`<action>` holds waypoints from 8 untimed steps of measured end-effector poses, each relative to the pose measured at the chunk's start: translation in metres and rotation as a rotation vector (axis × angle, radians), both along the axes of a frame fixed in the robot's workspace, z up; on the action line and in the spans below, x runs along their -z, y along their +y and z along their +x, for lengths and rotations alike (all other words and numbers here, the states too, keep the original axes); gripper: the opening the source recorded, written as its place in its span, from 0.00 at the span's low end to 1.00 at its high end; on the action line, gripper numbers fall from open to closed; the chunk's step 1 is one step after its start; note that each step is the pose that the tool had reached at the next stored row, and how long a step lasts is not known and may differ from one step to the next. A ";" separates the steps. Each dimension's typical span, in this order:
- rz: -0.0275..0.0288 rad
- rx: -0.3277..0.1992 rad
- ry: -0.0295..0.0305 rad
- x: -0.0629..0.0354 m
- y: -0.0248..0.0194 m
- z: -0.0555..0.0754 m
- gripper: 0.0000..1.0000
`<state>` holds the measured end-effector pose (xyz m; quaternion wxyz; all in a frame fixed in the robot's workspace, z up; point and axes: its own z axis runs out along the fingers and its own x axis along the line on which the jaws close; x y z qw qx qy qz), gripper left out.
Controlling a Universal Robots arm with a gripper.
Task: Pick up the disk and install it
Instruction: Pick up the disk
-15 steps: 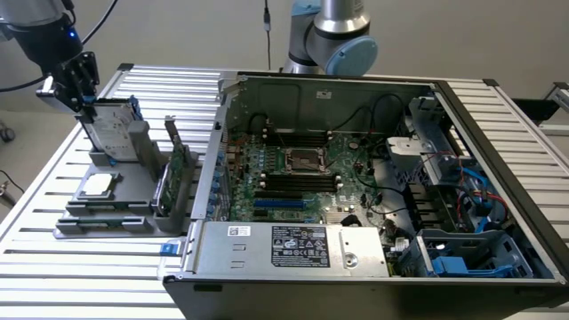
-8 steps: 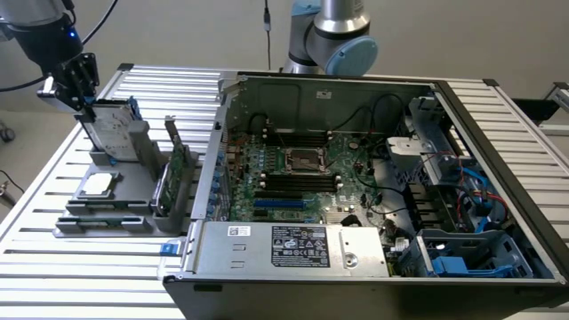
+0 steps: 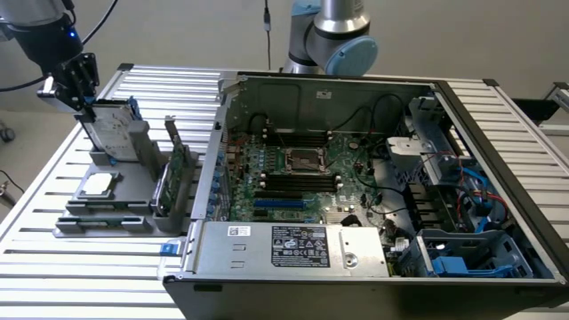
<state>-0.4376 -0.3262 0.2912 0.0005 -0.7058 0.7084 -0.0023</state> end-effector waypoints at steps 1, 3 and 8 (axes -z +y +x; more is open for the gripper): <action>0.0000 0.000 -0.0001 0.0000 0.0000 0.000 0.33; 0.0000 0.000 0.0000 0.0000 0.0000 0.000 0.33; 0.0000 0.000 0.0000 0.0000 0.0000 0.000 0.33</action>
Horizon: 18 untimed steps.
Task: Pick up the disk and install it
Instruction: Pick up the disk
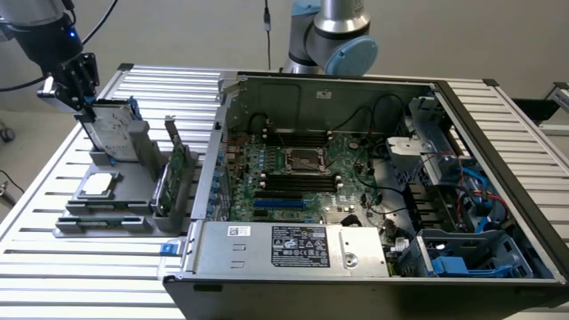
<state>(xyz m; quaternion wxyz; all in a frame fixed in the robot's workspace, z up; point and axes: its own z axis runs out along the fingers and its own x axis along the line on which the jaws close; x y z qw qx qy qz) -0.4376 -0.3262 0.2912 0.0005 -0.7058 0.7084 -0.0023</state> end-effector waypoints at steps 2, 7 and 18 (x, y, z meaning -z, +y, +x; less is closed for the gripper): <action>0.0000 0.000 0.0000 0.0000 0.0000 0.000 0.33; 0.0001 0.000 -0.0001 0.0000 0.0000 0.000 0.33; -0.0002 0.000 0.0000 -0.0294 0.0000 0.000 0.33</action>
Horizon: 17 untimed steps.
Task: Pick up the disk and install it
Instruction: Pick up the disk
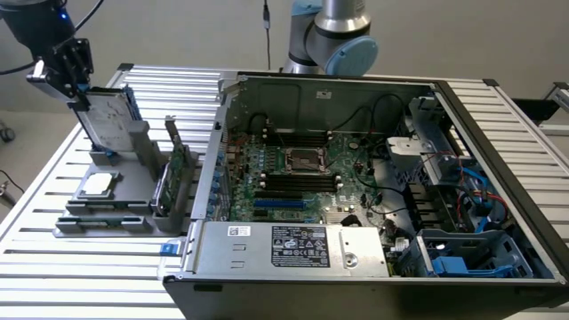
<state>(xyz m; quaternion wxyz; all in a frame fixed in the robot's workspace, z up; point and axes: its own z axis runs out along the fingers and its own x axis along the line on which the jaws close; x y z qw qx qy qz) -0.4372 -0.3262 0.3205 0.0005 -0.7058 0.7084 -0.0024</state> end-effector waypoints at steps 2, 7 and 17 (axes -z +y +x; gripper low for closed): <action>0.0000 0.000 0.0001 -0.0088 0.0000 0.000 0.33; 0.0000 0.000 -0.0001 -0.0286 0.0000 0.002 0.33; 0.0000 0.000 0.0000 -0.0736 0.0000 0.009 0.33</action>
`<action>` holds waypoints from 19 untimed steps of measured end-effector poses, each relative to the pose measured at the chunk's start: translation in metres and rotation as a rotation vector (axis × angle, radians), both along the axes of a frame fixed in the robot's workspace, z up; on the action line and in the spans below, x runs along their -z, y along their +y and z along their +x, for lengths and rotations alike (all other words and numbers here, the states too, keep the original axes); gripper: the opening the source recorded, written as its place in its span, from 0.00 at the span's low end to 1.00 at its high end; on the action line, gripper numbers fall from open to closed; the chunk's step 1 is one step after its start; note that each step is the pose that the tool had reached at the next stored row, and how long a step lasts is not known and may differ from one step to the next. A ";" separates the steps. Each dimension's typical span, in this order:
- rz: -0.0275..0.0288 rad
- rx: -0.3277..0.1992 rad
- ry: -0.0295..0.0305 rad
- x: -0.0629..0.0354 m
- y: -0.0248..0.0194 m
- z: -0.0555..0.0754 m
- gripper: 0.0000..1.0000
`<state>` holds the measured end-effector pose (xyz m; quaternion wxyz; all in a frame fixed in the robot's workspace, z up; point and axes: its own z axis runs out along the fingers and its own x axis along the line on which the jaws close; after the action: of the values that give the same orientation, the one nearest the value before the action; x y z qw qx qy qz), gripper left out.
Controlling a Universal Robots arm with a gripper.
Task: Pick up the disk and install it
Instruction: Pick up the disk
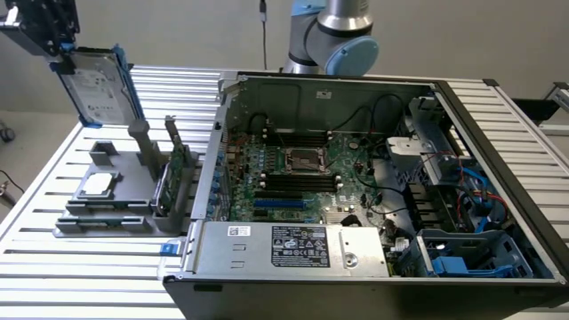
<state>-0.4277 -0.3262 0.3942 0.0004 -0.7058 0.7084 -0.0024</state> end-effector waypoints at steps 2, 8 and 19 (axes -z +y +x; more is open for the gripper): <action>0.0000 0.000 -0.0002 -0.0089 0.0000 0.003 0.33; 0.0000 0.000 0.0000 -0.0365 0.0000 0.017 0.33; 0.0006 0.000 -0.0003 -0.0790 -0.0018 0.059 0.33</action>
<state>-0.3688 -0.3279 0.4731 0.0008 -0.7059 0.7083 -0.0023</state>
